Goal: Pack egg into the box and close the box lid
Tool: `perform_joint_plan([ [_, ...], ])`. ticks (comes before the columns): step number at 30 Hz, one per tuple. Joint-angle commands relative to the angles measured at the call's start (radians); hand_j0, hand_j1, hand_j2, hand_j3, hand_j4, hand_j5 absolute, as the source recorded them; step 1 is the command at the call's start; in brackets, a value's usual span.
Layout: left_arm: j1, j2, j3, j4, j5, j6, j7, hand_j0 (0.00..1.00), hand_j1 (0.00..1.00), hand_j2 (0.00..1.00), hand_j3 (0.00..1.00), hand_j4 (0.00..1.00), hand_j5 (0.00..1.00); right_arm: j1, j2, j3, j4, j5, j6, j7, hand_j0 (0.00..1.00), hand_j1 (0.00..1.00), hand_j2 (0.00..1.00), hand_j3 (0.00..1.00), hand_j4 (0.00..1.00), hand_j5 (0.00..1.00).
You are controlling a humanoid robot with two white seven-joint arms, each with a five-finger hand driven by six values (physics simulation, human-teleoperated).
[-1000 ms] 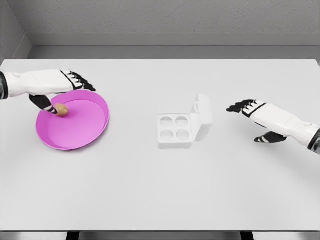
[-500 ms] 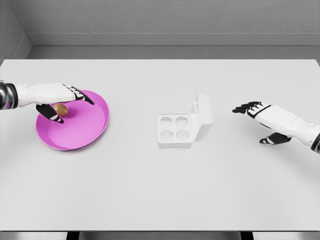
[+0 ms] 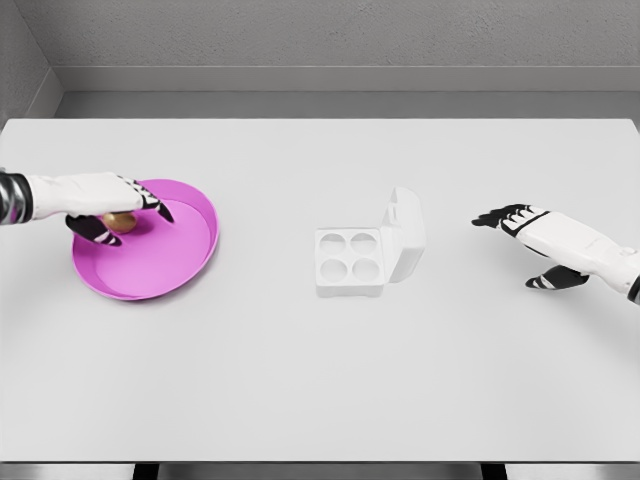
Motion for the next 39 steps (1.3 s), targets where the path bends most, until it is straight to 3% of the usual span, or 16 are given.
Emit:
perform_joint_plan([
  [1, 0.000, 0.003, 0.011, -0.009, -0.011, 0.002, 0.000, 0.80, 0.80, 0.80, 0.80, 0.80, 0.80, 0.000, -0.002, -0.001, 0.000, -0.005, 0.001, 0.000, 1.00, 1.00, 1.00, 1.00, 1.00, 1.00],
  [10, 0.052, -0.008, 0.117, -0.027, -0.121, 0.002, 0.000, 0.83, 0.83, 0.83, 0.83, 0.83, 0.83, 0.000, -0.002, -0.001, 0.000, -0.005, 0.001, 0.000, 1.00, 1.00, 1.00, 1.00, 1.00, 1.00],
  [24, 0.069, -0.024, 0.132, -0.006, -0.167, 0.002, 0.000, 0.81, 0.81, 0.81, 0.81, 0.81, 0.81, 0.000, -0.002, -0.001, 0.000, -0.005, 0.001, 0.000, 1.00, 1.00, 1.00, 1.00, 1.00, 1.00],
  [39, 0.075, -0.063, 0.175, -0.017, -0.270, 0.002, 0.000, 0.79, 0.79, 0.79, 0.79, 0.79, 0.79, 0.002, -0.005, -0.001, 0.000, -0.005, 0.001, 0.000, 1.00, 1.00, 1.00, 1.00, 1.00, 1.00],
])
